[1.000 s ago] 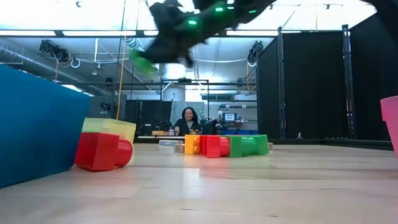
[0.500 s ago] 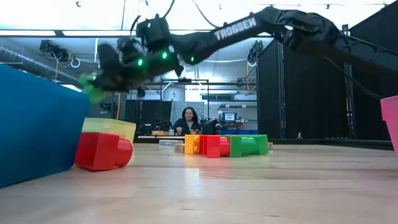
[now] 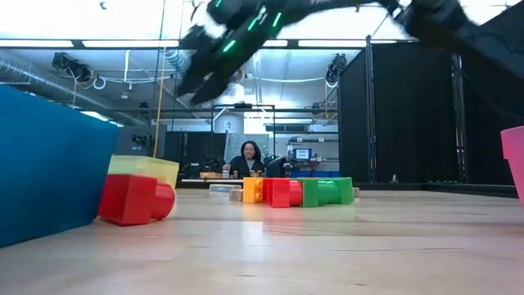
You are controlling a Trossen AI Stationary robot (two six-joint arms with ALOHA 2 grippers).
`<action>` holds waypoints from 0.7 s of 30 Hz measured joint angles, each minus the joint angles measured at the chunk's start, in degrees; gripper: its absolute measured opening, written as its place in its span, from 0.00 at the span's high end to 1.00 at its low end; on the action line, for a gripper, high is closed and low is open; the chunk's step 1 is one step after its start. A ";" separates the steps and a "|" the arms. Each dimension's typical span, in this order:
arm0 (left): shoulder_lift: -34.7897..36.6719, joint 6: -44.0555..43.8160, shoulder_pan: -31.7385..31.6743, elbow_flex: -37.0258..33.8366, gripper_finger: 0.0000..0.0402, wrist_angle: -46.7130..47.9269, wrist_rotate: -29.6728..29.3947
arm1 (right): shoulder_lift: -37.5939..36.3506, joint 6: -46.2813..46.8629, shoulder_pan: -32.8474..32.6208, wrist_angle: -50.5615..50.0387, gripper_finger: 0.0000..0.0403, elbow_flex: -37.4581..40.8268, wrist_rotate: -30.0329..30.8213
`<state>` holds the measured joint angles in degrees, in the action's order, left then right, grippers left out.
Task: Sort blocks by size
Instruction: Put the round green game piece into the yellow bin, then put the wooden block into the red bin
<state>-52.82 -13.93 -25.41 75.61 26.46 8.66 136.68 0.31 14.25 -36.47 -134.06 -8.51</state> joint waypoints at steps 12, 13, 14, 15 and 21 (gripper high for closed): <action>-0.70 1.83 0.02 -0.07 0.64 8.16 0.12 | -15.80 3.99 4.92 -33.38 0.40 22.70 6.82; -0.70 1.79 0.00 -0.07 0.64 8.21 0.12 | -17.32 7.17 4.82 -30.78 0.40 26.21 7.73; -0.70 1.81 0.00 -0.04 0.64 8.21 0.11 | -18.18 9.90 4.41 -27.57 0.40 29.96 9.11; -0.70 1.95 0.00 -0.04 0.64 8.19 0.09 | -18.76 12.51 4.08 -23.85 0.41 33.39 10.79; -0.90 3.23 0.01 -0.05 0.64 7.82 -0.50 | -19.28 26.61 1.72 -8.30 0.40 41.62 15.38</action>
<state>-53.72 -10.70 -25.40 75.56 34.29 8.16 117.40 26.92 15.98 -44.77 -92.44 6.87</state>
